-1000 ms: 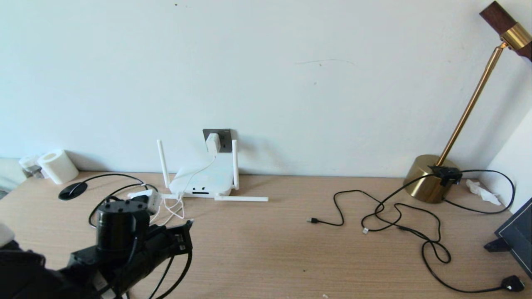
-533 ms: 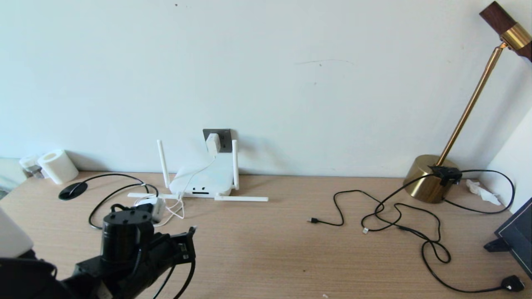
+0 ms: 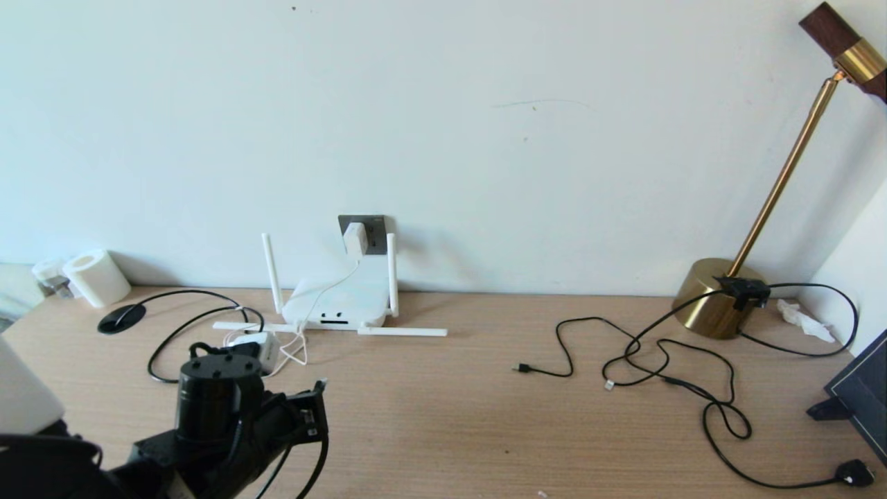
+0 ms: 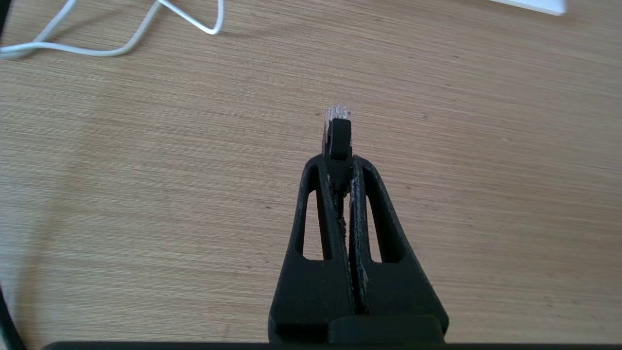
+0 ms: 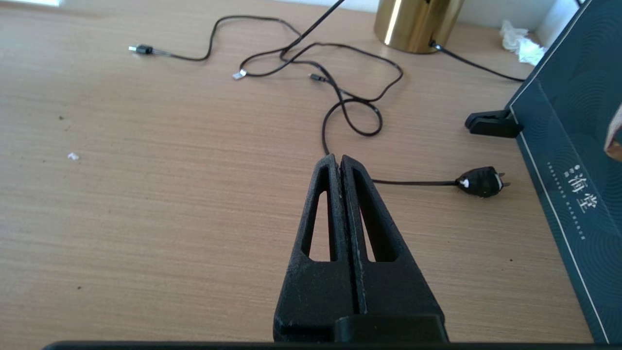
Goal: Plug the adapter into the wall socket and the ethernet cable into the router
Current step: Hand it to the other hand
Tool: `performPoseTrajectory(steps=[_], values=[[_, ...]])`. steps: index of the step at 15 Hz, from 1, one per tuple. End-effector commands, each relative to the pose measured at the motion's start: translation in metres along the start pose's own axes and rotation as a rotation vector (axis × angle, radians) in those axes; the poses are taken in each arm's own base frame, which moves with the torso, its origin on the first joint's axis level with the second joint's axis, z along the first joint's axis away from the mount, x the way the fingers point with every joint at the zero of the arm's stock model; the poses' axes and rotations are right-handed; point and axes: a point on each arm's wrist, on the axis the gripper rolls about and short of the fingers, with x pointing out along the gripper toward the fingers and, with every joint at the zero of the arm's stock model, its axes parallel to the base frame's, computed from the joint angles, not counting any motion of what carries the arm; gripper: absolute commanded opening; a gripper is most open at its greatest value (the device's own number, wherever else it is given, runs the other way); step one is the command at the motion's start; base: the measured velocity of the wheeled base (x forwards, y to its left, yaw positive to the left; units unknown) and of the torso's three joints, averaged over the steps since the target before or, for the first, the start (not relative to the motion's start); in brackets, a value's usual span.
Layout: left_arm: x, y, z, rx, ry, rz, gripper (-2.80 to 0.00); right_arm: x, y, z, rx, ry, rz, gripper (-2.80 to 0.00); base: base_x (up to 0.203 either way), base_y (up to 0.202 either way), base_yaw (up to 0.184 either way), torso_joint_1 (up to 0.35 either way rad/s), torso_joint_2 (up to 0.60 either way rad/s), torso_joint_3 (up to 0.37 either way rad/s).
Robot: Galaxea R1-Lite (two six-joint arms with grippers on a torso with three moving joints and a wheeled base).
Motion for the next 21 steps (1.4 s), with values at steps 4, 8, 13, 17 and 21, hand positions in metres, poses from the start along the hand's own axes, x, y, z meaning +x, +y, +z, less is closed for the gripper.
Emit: performPoseTrajectory(steps=[4,8,13,17,21], values=[[0.003,0.000,-0.004,0.023,0.010,0.022,-2.80,-0.001,0.000,-0.001,0.001,-0.011,-0.001,-2.80,0.000,0.000,0.000,0.000,0.00,0.000],[0.011,0.003,-0.007,0.017,0.033,0.032,-2.80,-0.001,0.000,-0.001,0.001,-0.011,-0.001,-2.80,0.000,0.000,0.000,0.000,0.00,0.000],[0.030,0.024,-0.001,-0.034,0.050,0.049,-2.80,-0.001,0.000,-0.001,0.001,-0.011,-0.001,-2.80,0.000,0.000,0.000,0.000,0.00,0.000],[0.045,0.028,0.005,0.015,0.045,0.022,-2.80,-0.001,0.000,-0.001,0.001,-0.011,-0.001,-2.80,0.000,0.000,0.000,0.000,0.00,0.000],[0.053,0.029,0.007,0.007,0.047,-0.006,-2.80,-0.001,0.000,-0.001,0.001,-0.011,-0.001,-2.80,0.000,0.000,0.000,0.000,0.00,0.000]])
